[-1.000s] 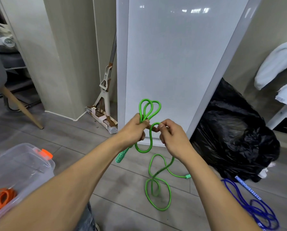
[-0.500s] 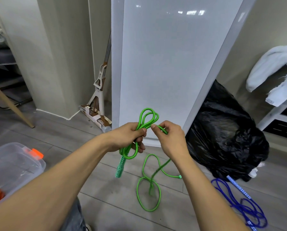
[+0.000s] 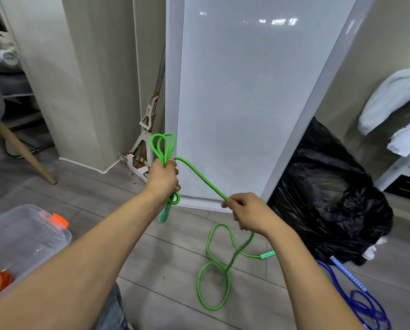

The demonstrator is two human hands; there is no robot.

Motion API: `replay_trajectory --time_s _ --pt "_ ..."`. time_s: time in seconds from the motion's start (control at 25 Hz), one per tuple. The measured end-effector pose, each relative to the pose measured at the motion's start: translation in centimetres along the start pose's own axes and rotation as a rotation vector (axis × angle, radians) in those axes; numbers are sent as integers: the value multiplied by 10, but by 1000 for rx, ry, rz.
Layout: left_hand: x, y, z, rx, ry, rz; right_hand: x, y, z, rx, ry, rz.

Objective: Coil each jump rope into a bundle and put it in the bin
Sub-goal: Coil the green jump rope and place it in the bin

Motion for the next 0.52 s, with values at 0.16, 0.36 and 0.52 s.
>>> replay_trajectory --time_s 0.16,0.36,0.52 --pt "-2 -1 -2 87 -157 -22 15 -2 -1 -92 4 -487" --pt "-17 -22 -5 175 -244 121 3 0 19 82 378 -468" --pt "-27 -36 -2 225 -267 192 -16 0 32 152 511 -315"
Point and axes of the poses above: each hand's wrist, its own y-axis towards the middle knuckle, its own x-axis out of the back of the hand, z = x × y, the point moved 1 cm from there along y, towards the middle knuckle, and after that the axes turned 7 degrees about -y, right-handed, at the moved point
